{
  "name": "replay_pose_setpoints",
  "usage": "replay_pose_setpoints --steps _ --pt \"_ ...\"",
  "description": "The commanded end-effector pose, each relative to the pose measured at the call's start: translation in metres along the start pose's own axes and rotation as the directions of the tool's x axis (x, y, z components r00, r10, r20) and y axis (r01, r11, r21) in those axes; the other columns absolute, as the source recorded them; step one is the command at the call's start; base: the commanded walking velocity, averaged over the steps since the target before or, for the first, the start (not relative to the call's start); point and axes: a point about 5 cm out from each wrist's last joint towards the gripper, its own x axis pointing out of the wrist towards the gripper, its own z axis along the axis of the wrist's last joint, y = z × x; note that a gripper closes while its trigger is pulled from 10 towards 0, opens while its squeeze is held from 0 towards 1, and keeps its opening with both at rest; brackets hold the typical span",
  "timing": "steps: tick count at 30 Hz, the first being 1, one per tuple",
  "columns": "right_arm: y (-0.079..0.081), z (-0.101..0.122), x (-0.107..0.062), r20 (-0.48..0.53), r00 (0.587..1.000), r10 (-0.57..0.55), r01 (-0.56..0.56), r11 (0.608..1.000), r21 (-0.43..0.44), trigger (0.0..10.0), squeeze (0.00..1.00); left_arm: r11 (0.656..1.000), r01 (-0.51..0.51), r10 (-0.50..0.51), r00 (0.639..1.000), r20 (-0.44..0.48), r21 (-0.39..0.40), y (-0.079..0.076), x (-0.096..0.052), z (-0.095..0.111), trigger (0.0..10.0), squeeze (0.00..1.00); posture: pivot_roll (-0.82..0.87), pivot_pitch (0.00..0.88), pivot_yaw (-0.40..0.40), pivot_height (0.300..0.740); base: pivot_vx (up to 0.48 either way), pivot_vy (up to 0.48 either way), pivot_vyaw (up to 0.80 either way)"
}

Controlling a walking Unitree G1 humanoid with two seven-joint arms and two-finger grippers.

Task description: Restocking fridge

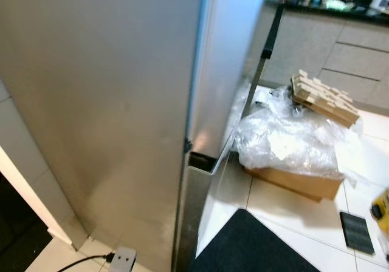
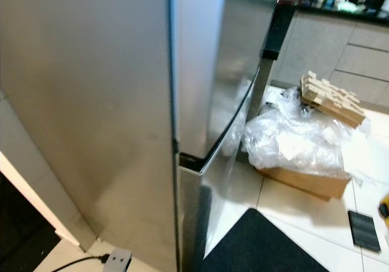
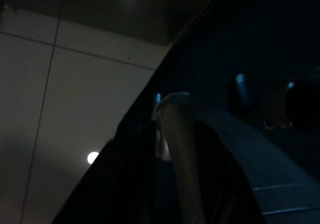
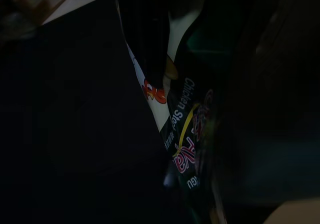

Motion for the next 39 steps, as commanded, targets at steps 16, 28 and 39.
replay_pose_setpoints --steps 16,28,39 --pt "-0.0005 0.0026 -0.0001 0.011 1.0 0.01 -0.01 1.0 0.007 10.0 0.0 1.0 -0.015 0.012 0.992 -0.126 -0.025 -0.0048 -0.0045 -0.0304 10.0 0.0 0.05 0.0 -0.054 0.74 0.0 -0.03 0.0" --pt "-0.0008 0.0042 -0.0002 0.014 1.0 0.016 -0.016 1.0 0.0 10.0 0.0 1.0 -0.018 0.017 0.99 -0.141 -0.002 -0.0047 -0.0049 -0.0322 10.0 0.0 0.05 0.0 -0.056 0.74 -0.239 0.0 0.0" --pt "0.0003 0.0056 0.0002 0.018 1.0 0.024 -0.024 1.0 0.001 10.0 0.0 1.0 -0.013 0.014 0.99 -0.141 0.009 -0.0051 -0.0046 -0.0315 10.0 0.0 0.05 0.0 -0.056 0.74 -0.329 0.0 0.0"
